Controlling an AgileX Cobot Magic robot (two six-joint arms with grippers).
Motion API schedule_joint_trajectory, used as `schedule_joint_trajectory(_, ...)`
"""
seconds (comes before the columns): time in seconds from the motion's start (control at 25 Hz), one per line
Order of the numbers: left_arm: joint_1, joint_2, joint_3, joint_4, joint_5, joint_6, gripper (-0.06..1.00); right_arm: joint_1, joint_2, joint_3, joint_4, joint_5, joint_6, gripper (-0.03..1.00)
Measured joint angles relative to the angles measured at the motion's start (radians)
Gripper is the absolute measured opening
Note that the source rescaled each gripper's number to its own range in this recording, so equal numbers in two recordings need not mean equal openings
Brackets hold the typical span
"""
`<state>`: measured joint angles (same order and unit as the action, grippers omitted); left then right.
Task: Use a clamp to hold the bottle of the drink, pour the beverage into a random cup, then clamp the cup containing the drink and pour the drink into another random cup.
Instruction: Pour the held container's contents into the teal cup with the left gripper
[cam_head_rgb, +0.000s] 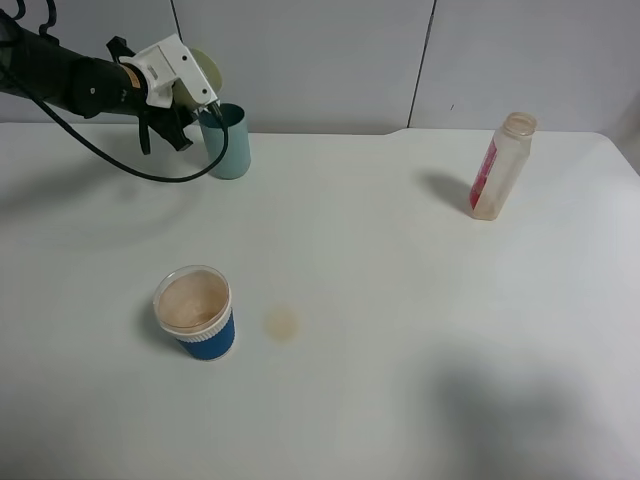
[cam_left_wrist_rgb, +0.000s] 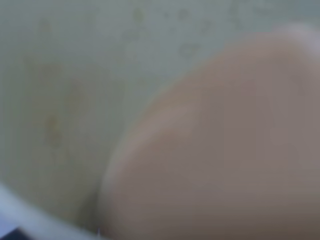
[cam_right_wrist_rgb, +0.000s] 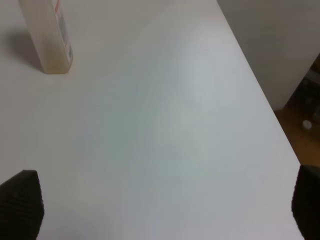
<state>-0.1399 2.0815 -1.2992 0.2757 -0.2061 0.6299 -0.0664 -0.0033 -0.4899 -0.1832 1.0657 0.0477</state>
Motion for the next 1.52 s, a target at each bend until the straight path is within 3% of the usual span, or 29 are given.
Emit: schedule_joint_trajectory(1.52, 0.031, 0.012, -0.048, 0.025, 0.004, 0.034, 0.01, 0.0, 0.0, 0.0, 0.0, 0.0, 0.0, 1.0)
